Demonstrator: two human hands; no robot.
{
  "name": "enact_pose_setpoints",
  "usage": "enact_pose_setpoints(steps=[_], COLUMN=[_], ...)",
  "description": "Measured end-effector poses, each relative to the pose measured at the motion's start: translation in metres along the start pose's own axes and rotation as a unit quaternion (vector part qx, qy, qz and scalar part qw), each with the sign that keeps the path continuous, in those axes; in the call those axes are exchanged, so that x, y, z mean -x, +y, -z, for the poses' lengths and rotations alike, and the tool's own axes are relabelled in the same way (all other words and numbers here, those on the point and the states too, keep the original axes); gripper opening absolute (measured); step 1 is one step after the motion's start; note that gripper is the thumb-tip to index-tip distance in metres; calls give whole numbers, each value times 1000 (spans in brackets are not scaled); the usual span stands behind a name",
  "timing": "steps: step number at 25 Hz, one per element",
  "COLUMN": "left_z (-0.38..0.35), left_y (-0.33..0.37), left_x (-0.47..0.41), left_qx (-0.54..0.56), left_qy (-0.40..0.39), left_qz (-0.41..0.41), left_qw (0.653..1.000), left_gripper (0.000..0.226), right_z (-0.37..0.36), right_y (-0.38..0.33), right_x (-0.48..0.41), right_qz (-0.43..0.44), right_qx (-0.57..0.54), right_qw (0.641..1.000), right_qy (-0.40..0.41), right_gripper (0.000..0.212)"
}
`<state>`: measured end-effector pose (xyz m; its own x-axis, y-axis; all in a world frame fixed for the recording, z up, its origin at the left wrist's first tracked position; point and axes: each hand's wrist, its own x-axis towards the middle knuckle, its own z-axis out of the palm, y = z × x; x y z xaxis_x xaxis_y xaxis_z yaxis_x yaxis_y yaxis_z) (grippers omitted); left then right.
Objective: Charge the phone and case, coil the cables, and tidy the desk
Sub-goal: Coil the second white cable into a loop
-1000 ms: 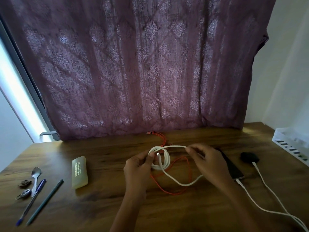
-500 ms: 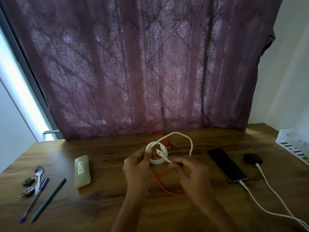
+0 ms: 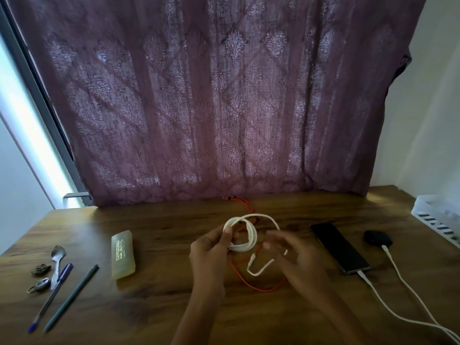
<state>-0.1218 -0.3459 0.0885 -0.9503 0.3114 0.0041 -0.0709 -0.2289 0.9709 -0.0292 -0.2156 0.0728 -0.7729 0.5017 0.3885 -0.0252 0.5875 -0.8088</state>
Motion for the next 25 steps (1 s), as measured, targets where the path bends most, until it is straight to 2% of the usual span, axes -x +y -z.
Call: enact_pose_setpoints(steps=[3, 5, 8, 11, 14, 16, 19, 22, 25], left_z=[-8, -7, -2, -1, -1, -1, -1, 0, 0], left_y=[-2, -2, 0, 12, 28, 31, 30, 26, 27], left_x=[8, 9, 1, -3, -2, -2, -2, -4, -1], left_qx=[4, -12, -118, -222, -349, -371, -320, -235, -195], left_qy=[-39, -63, -98, -140, -180, -189, -183, -151, -134], left_qz=[12, 20, -12, -95, -160, -170, -142, -100, -62], left_qw=[999, 998, 988, 960, 906, 893, 919, 955, 970], left_gripper=[19, 17, 18, 36, 30, 27, 24, 35, 29], right_z=[-7, -7, -3, 0, 1, 3, 6, 7, 10], right_y=[-20, -23, -25, -32, -36, -37, -32, -27, -25], right_x=[-12, -20, -24, -23, -22, -21, -22, -19, -18], right_qz=[-20, -28, -13, 23, 48, 56, 85, 129, 120], right_qx=[-106, -109, -79, -31, 0, 2, 10, 96, 132], right_qw=[994, 993, 997, 998, 994, 995, 995, 986, 983], right_qy=[36, 44, 9, -50, -98, -81, -43, -49, -45], right_gripper=[27, 31, 31, 30, 33, 38, 38, 37, 55])
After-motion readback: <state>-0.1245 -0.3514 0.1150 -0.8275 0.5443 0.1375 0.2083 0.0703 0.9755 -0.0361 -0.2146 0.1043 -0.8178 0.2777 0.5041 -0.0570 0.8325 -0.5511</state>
